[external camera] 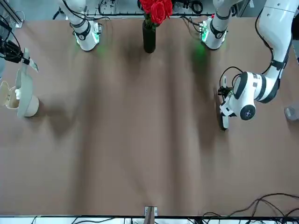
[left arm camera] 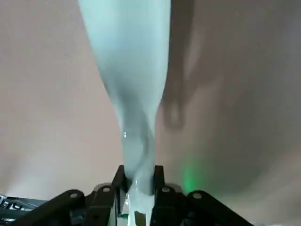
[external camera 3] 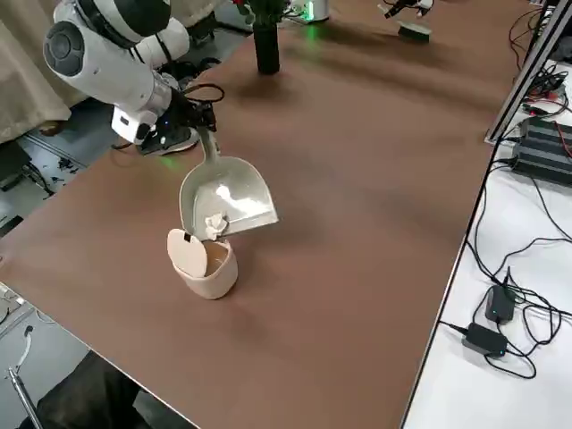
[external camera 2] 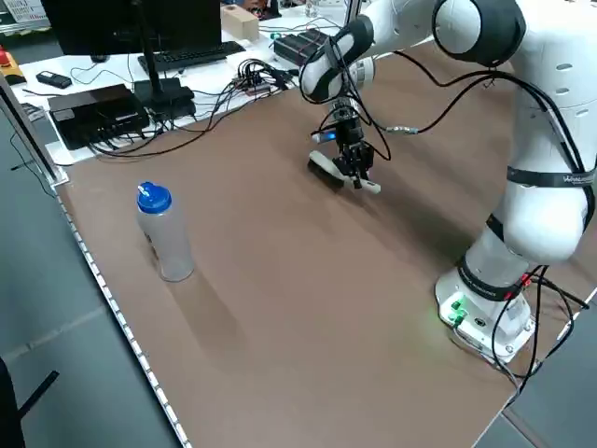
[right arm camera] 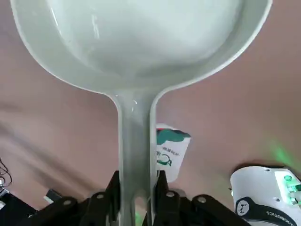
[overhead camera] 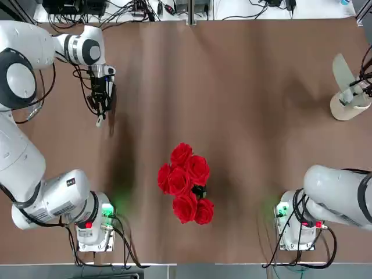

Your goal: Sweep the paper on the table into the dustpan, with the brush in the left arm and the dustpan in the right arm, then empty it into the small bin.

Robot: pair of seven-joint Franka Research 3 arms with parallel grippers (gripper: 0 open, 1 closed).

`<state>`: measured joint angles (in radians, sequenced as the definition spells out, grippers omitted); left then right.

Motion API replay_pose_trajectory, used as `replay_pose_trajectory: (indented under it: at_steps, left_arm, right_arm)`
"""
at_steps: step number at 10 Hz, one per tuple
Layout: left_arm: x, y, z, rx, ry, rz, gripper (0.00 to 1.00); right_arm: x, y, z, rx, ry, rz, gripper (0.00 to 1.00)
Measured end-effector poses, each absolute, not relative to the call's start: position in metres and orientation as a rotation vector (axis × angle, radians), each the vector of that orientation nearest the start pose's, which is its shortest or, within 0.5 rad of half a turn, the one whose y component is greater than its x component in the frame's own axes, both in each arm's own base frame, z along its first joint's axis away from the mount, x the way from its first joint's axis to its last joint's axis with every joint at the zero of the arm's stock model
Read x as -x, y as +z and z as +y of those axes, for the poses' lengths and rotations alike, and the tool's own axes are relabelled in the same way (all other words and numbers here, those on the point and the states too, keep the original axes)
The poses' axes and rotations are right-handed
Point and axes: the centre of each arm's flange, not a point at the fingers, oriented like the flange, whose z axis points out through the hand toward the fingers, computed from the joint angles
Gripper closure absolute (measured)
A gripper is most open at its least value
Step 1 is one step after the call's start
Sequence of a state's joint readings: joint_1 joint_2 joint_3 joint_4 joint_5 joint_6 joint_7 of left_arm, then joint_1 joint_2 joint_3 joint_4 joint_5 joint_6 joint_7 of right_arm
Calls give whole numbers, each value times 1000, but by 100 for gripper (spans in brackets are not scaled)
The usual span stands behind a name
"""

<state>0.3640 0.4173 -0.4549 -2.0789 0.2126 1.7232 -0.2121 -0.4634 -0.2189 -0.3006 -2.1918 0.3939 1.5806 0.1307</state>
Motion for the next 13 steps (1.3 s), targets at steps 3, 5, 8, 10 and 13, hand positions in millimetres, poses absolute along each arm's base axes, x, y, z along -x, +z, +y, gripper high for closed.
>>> replay_pose_trajectory:
  at_steps: [3,5,8,10,13]
  left_arm:
    - [-495,212,-30,2842,1049,34,68]
    - [-495,213,-30,2843,1048,34,66]
    - [-496,213,-30,2843,1047,33,63]
    - [-499,216,-29,2847,1037,24,41]
    - [-525,265,-19,2830,1021,-29,0]
  right_arm:
    - [-340,463,-289,2246,291,1204,67]
    - [-340,463,-288,2240,287,1204,67]
    - [-336,464,-294,2217,273,1218,67]
    - [-326,460,-304,2188,268,1249,67]
    - [-324,446,-304,2174,283,1264,67]
